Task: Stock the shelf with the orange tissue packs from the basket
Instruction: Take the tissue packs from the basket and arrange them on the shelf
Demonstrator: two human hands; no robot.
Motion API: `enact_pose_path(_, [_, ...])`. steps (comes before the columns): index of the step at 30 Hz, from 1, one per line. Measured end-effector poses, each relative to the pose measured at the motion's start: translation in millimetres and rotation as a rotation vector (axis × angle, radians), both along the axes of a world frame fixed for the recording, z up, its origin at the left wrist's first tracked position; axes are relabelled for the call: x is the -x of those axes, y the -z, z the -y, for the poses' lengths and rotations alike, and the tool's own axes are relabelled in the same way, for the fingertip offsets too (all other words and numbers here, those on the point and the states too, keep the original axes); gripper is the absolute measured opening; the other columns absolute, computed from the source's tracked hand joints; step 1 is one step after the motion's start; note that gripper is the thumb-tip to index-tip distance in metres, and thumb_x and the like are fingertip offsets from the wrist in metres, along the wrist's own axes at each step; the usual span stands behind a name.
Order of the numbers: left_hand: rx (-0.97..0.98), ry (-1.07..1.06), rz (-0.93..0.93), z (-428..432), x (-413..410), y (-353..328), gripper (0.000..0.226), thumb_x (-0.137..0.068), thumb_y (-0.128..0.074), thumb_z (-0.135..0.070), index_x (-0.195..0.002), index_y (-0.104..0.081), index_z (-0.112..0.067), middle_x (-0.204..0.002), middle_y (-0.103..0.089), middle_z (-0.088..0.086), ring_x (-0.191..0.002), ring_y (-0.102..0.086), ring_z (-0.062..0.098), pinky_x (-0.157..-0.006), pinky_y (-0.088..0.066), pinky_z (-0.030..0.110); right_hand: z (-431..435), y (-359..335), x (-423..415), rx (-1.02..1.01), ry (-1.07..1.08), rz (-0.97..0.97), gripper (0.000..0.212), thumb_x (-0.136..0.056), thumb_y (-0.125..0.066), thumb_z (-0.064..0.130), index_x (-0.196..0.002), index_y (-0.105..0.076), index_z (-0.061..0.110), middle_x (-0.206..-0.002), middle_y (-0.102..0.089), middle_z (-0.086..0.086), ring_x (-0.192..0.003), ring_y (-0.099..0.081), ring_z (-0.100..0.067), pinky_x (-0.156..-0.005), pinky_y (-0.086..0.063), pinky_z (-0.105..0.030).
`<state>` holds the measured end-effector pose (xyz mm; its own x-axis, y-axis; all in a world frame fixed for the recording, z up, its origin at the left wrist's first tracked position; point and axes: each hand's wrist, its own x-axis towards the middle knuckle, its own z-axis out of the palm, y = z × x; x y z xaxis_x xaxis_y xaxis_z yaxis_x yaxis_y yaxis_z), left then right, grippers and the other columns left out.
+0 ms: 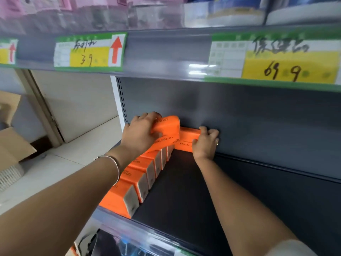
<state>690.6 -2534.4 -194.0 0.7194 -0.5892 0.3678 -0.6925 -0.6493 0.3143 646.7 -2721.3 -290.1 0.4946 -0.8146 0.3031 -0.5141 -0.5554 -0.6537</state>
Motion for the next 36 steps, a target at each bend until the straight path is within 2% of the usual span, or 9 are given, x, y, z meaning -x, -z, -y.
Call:
enact_pose_path(6, [-0.052,0.046,0.054,9,7,3,0.047,-0.087,-0.061,-0.025,-0.131,-0.044,-0.028,-0.126,-0.052,-0.001,-0.119,-0.043,0.026,-0.097,-0.037,0.043,-4,2,16,0.023,-0.065,-0.003,0.049,-0.092,-0.052,0.009,-0.140,-0.042,0.017,-0.139,-0.038,-0.011,-0.127,-0.039,-0.034,-0.103,-0.037,-0.039])
enact_pose_path(9, [-0.111,0.049,0.104,12,14,4,0.047,-0.087,-0.060,-0.022,-0.131,-0.044,-0.028,-0.127,-0.051,-0.001,-0.119,-0.043,0.027,-0.094,-0.038,0.041,-13,-11,32,0.101,-0.142,0.079,0.046,-0.094,-0.047,0.033,-0.138,-0.045,0.021,-0.139,-0.044,-0.006,-0.128,-0.040,-0.029,-0.103,-0.034,-0.043])
enact_pose_path(11, [-0.129,0.044,0.131,14,21,4,0.047,-0.087,-0.056,-0.016,-0.131,-0.044,-0.027,-0.127,-0.051,0.000,-0.118,-0.042,0.027,-0.093,-0.038,0.040,-23,-24,44,0.107,-0.222,0.201,0.061,-0.087,-0.033,0.056,-0.135,-0.049,0.022,-0.133,-0.051,-0.004,-0.125,-0.045,-0.025,-0.102,-0.033,-0.043])
enact_pose_path(13, [-0.129,0.047,0.132,16,29,5,0.048,-0.086,-0.053,-0.010,-0.130,-0.044,-0.026,-0.126,-0.051,0.001,-0.118,-0.042,0.028,-0.093,-0.038,0.040,-33,-30,55,0.106,-0.352,0.268,0.072,-0.080,-0.028,0.063,-0.136,-0.048,0.021,-0.129,-0.053,-0.005,-0.122,-0.048,-0.026,-0.102,-0.036,-0.043])
enact_pose_path(18, [-0.076,0.144,0.083,21,45,4,0.050,-0.084,-0.049,-0.002,-0.130,-0.046,-0.020,-0.124,-0.051,0.006,-0.117,-0.043,0.030,-0.094,-0.038,0.040,-39,-37,75,0.165,-0.481,0.125,0.058,-0.085,-0.058,0.046,-0.133,-0.045,0.016,-0.132,-0.048,-0.006,-0.120,-0.048,-0.031,-0.091,-0.044,-0.041])
enact_pose_path(22, [-0.002,0.153,0.039,15,47,9,0.061,-0.082,-0.053,-0.002,-0.138,-0.039,-0.021,-0.134,-0.042,0.006,-0.124,-0.036,0.031,-0.100,-0.037,0.041,-32,-35,88,0.227,-0.324,0.019,0.048,-0.091,-0.056,0.041,-0.130,-0.045,0.017,-0.132,-0.047,-0.003,-0.113,-0.051,-0.029,-0.079,-0.045,-0.037])
enact_pose_path(25, [-0.115,0.023,-0.039,7,46,19,0.065,-0.087,-0.056,-0.018,-0.144,-0.025,-0.027,-0.144,-0.031,0.006,-0.133,-0.027,0.031,-0.106,-0.033,0.048,-31,-18,92,0.166,-0.198,0.038,0.048,-0.091,-0.057,0.041,-0.130,-0.046,0.015,-0.129,-0.048,-0.007,-0.109,-0.055,-0.033,-0.077,-0.047,-0.040])
enact_pose_path(31, [-0.528,-0.071,-0.167,3,29,39,0.080,-0.091,-0.057,-0.033,-0.150,-0.003,-0.035,-0.159,0.000,0.002,-0.146,0.003,0.032,-0.114,-0.007,0.058,-32,4,67,0.054,-0.105,-0.086,0.043,-0.093,-0.057,0.030,-0.131,-0.043,0.015,-0.130,-0.043,-0.009,-0.112,-0.055,-0.033,-0.081,-0.050,-0.041])
enact_pose_path(36, [-0.590,-0.089,-0.246,11,20,42,0.081,-0.092,-0.055,-0.033,-0.146,0.004,-0.048,-0.159,0.013,-0.002,-0.145,0.011,0.036,-0.109,-0.007,0.068,-30,-1,38,0.023,-0.040,-0.061,0.048,-0.092,-0.059,0.019,-0.136,-0.039,0.015,-0.131,-0.037,-0.012,-0.110,-0.056,-0.036,-0.081,-0.050,-0.040])
